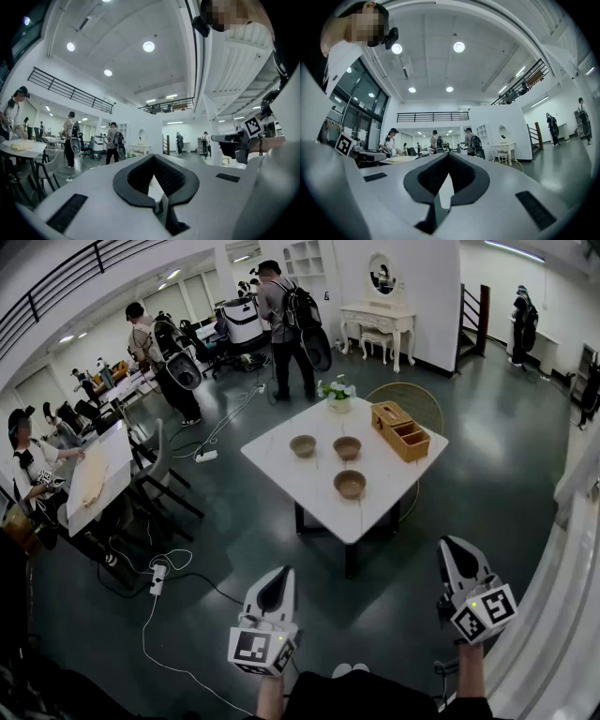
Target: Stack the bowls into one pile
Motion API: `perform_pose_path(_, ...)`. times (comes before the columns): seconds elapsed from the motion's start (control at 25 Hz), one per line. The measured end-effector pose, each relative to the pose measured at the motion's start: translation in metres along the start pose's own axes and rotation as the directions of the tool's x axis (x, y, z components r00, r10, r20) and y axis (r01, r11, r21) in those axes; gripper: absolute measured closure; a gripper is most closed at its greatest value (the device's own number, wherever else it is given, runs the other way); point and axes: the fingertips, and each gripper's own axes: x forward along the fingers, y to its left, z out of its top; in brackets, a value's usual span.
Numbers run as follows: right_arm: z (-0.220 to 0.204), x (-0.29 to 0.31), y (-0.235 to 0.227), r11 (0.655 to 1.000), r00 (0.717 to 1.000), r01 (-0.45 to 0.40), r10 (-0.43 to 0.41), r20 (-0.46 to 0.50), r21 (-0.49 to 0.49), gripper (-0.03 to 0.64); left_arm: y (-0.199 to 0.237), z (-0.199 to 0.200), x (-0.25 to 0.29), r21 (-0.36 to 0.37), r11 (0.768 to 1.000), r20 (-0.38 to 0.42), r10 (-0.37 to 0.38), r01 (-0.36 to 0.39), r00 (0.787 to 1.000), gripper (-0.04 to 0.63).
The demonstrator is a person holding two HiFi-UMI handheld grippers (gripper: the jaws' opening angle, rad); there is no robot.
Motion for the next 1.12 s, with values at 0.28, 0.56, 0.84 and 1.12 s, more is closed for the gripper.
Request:
perform_pose_path(0.28,-0.001,-0.007,-0.008,1.0,1.0,-0.001,0.001,-0.001,0.017,0.603,-0.01,0.0,0.001,-0.004,1.0,-0.004,0.003,-0.003,1.0,0.58)
perform_pose_path(0.56,-0.008,-0.016,-0.018,0.999,1.0,-0.002,0.002,-0.01,0.041,0.604,-0.026,-0.007,-0.001,-0.011,1.0,-0.021,0.007,-0.007,1.0,0.58)
perform_pose_path(0.84,-0.013,-0.013,-0.022,0.998,1.0,-0.008,0.009,-0.011,0.056,0.603,-0.029,-0.018,0.001,-0.035,0.999,-0.046,0.017,-0.018,0.999,0.58)
perform_pose_path(1.12,-0.023,-0.001,-0.036,0.996,0.999,0.004,0.0,-0.037,0.087,0.603,-0.03,-0.024,0.015,-0.045,0.999,-0.058,0.01,-0.012,0.998,0.58)
